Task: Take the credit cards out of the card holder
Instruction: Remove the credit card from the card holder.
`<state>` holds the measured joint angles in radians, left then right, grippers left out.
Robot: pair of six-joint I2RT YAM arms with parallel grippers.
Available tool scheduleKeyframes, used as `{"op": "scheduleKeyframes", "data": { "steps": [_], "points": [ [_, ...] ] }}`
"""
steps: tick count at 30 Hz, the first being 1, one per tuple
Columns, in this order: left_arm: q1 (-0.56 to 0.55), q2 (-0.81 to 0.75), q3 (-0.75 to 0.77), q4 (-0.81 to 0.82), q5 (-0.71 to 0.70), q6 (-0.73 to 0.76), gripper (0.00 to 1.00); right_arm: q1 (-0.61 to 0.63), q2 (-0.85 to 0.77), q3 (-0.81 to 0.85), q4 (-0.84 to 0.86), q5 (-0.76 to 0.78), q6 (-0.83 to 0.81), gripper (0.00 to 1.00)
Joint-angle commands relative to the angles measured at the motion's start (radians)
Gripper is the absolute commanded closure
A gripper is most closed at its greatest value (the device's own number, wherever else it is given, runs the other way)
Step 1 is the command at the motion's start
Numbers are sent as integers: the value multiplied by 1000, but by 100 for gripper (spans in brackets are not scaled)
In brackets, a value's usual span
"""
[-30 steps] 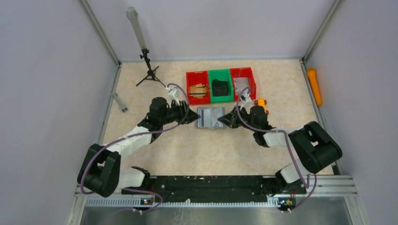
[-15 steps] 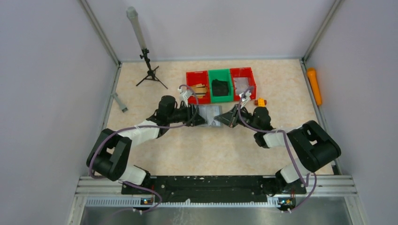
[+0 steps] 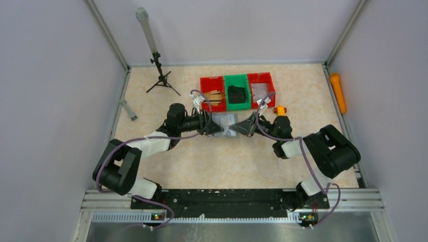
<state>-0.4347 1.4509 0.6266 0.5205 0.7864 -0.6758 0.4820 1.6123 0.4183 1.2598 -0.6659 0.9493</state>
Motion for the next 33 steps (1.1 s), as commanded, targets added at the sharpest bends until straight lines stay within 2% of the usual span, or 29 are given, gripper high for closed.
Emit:
{"op": "scheduleKeyframes", "data": {
  "steps": [1,7,15,18,19,24,29,33],
  "points": [
    [7,-41,-20,139,36,-27,62,3,3,12,170,-80,52,100],
    [7,-24,-23,200,70,-66,66,4,29,14,229,-104,87,100],
    [13,-63,-50,230,67,-73,89,4,47,23,230,-108,84,100],
    [18,-71,-54,230,64,-74,98,0,42,21,215,-100,76,86],
    [19,-71,-55,230,64,-74,100,-2,39,19,209,-96,72,83],
    [23,-72,-54,225,63,-76,100,-17,19,4,202,-84,61,86],
    [31,-73,-54,214,60,-76,100,-39,14,-9,233,-85,77,83],
    [37,-67,-50,210,65,-80,100,-46,22,-14,259,-88,90,92]
  ]
}}
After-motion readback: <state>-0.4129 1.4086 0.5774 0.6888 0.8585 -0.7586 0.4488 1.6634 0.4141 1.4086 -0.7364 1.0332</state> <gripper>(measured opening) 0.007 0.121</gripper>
